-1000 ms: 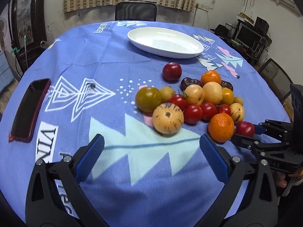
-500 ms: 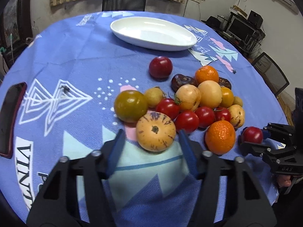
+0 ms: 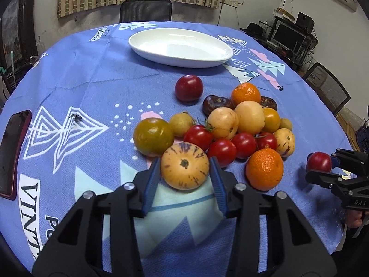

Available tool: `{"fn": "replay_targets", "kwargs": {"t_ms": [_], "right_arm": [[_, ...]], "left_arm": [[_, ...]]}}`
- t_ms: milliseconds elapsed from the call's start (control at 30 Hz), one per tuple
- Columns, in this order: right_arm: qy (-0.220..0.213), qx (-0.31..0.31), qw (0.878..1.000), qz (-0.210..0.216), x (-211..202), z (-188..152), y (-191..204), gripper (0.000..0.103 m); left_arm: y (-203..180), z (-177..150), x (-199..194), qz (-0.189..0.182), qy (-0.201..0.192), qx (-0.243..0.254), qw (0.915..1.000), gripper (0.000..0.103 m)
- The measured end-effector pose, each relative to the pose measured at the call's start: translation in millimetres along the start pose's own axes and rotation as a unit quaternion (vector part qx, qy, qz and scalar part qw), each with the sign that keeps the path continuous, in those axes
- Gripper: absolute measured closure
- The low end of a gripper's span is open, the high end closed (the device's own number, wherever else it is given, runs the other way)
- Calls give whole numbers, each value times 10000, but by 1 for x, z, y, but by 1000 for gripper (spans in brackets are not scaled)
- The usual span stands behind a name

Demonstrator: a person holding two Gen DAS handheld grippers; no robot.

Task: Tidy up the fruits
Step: 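Carry the red plum and striped melon to the white plate and release both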

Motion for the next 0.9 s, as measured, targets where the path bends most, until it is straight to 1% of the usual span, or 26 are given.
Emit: {"fn": "replay_targets", "kwargs": {"t_ms": [200,300,467,600,700,767,900], "right_arm": [[-8,-76,10000,-4,-1,1,5,61],[-29,-85,10000,-16,-3,2,4,61],[-85,-149,9998,-34,-12,11,4,61],[-104,-237,9997,-30,-19,25,2,61],[-140,-273,9995,50,-23,44,0,61],[-220,-296,9993,114,-25,63,-2,61],[-572,-286,9979,97,-20,112,-14,61]], "left_arm": [[1,0,7,-110,145,-66,9998,59],[4,0,8,-205,148,-177,9995,60],[4,2,4,-263,90,-241,9993,60],[5,9,-8,-480,20,-297,9984,60],[5,25,-21,-617,-74,-190,9979,60],[6,39,-27,-683,-129,-110,9975,60],[9,83,-27,-651,-295,75,9974,60]]}}
Point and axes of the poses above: each gripper's, at about its wrist camera, not at the fingertips, and x roughly the way its jaws point, y to its left, z to its top, the point moved 4 cm from there along x, roughly the way its jaws point, and after that the axes turned 10 degrees about z, right-handed, at the moved point
